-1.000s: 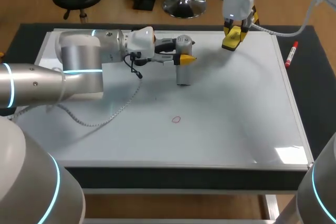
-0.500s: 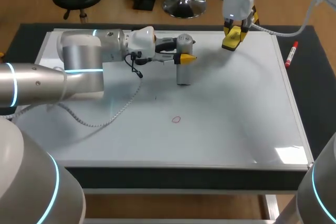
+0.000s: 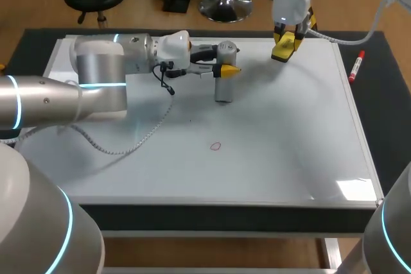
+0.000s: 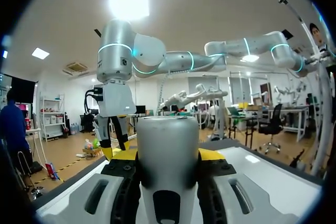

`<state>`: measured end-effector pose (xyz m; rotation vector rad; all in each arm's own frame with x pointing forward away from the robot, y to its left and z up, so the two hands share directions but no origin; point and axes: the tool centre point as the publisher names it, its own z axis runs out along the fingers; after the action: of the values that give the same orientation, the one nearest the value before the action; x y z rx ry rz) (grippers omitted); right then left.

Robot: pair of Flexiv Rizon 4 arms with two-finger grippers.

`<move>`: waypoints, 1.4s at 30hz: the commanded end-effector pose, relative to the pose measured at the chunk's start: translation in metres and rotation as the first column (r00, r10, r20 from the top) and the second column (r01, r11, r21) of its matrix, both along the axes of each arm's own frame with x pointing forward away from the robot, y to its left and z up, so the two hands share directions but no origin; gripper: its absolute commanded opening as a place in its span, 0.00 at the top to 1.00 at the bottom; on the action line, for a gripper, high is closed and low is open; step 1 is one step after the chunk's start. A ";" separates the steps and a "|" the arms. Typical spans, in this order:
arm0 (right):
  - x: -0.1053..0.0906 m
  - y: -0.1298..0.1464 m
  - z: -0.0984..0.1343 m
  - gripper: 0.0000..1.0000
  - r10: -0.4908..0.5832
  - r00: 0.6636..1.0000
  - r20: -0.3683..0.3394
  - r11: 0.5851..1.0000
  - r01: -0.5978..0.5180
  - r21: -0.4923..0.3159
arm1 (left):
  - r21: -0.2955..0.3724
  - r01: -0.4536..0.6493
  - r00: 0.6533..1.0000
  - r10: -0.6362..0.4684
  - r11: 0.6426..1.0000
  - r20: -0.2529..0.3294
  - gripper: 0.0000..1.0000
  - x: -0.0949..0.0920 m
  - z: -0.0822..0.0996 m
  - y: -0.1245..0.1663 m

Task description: Pick up the inspection probe, press it on each red-marked spot on the whiteboard one by one, put down the probe, pick up the eraser, and wipe off all the red marks.

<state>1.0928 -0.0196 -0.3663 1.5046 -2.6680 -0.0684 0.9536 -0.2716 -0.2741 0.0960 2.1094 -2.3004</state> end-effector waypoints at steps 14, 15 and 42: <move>0.001 -0.001 0.001 1.00 0.002 1.000 -0.001 1.000 -0.002 -0.003 | 0.008 0.021 1.000 -0.021 1.000 -0.009 1.00 0.009 0.038 0.011; 0.001 -0.001 0.001 1.00 0.002 1.000 -0.001 1.000 -0.002 -0.003 | 0.010 0.022 1.000 -0.022 1.000 -0.009 1.00 0.010 0.042 0.011; 0.001 -0.001 0.001 1.00 0.002 1.000 -0.001 1.000 -0.002 -0.003 | 0.027 0.072 0.996 -0.073 0.997 0.057 1.00 0.056 0.127 0.054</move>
<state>1.0928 -0.0196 -0.3664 1.5047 -2.6681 -0.0685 1.0001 -0.2240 -0.1557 0.2156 2.1133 -2.2830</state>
